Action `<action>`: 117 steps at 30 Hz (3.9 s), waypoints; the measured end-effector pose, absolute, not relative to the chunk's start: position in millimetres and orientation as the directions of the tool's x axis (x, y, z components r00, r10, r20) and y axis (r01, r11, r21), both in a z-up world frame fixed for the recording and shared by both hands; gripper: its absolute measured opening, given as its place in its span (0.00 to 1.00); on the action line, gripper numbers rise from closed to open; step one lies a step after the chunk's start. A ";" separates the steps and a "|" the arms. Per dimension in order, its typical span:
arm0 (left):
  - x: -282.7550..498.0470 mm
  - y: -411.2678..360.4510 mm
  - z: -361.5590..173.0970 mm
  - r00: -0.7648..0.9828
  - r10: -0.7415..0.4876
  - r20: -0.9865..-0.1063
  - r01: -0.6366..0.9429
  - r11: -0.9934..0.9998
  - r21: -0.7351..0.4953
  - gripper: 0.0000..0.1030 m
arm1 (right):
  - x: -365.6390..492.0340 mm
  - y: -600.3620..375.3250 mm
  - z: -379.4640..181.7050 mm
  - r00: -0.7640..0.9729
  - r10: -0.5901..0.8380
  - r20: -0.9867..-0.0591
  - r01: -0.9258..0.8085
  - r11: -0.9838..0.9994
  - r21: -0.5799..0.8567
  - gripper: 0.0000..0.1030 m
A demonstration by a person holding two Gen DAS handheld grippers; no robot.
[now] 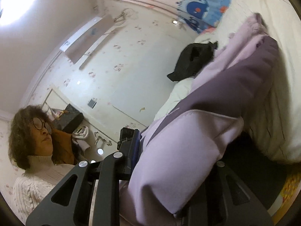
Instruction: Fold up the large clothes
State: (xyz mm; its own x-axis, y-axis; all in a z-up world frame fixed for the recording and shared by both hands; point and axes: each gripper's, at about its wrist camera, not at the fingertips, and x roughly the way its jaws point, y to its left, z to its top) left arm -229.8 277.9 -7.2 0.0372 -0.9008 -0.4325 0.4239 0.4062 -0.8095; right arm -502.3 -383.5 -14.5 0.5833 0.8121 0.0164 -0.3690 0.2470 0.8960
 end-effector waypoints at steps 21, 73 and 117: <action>121.1 159.8 39.3 0.492 -0.814 -0.309 0.179 0.442 -0.879 0.19 | -123.7 -499.3 20.0 0.823 0.538 -0.181 -0.072 0.416 0.906 0.24; 141.8 -8.2 -1.0 0.684 -0.317 -0.657 0.228 0.949 -0.219 0.90 | 48.2 -395.0 -62.0 0.628 -0.045 -0.777 0.210 0.971 0.113 0.91; 106.0 8.2 -28.0 0.809 -0.124 -0.574 0.155 0.988 0.006 0.93 | 0.3 -428.7 -63.0 0.715 -0.103 -0.691 0.337 0.918 0.211 0.93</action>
State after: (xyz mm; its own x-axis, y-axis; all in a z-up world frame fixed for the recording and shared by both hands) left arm 106.0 8.2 -28.0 0.8092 -0.1235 -0.5744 0.1550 0.9879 0.0059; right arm 0.3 -428.7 -63.0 0.7152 -0.1034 -0.6912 0.3366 0.9177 0.2110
